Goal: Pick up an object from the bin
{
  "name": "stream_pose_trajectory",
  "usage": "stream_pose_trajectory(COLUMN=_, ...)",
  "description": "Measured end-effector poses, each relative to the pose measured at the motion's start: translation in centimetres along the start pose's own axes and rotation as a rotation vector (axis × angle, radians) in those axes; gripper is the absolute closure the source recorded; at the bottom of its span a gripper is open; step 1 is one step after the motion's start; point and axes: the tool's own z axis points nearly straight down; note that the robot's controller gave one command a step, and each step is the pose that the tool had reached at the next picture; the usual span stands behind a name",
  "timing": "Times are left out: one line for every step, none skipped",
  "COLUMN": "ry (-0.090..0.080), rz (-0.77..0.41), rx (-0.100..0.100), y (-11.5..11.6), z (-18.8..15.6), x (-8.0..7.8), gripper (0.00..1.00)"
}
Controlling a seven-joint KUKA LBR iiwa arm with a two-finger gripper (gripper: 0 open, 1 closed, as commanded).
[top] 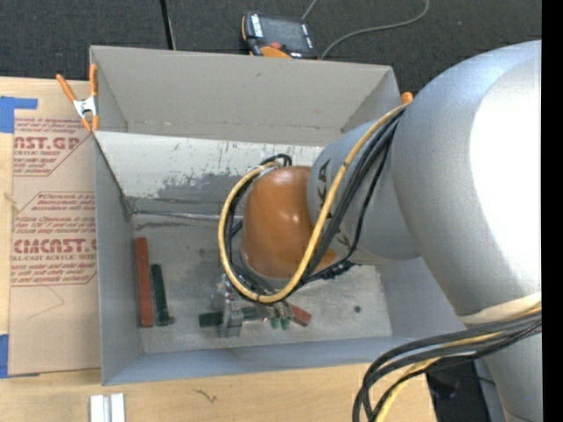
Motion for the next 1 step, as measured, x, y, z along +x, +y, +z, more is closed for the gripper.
stream_pose_trajectory(ry=-0.010, rz=-0.369, rx=0.002, y=-0.09, z=-14.94, x=-6.20, gripper=1.00)
